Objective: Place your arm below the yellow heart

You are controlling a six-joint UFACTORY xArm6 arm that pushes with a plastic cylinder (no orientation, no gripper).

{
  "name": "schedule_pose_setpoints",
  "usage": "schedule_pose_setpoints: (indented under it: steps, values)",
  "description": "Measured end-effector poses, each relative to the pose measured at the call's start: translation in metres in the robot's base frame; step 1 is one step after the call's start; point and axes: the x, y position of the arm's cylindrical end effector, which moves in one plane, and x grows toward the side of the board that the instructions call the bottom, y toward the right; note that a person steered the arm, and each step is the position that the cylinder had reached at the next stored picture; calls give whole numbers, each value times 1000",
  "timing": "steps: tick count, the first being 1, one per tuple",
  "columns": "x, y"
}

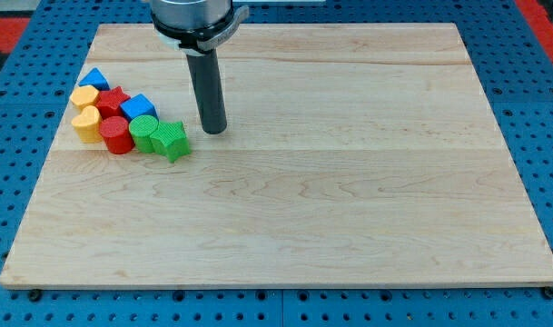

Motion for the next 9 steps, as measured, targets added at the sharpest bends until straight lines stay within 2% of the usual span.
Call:
schedule_pose_setpoints:
  steps: [5,6,7,8,9]
  values:
    - [1,1]
    - [24,29]
    - [64,47]
    - [104,17]
    - [123,-50]
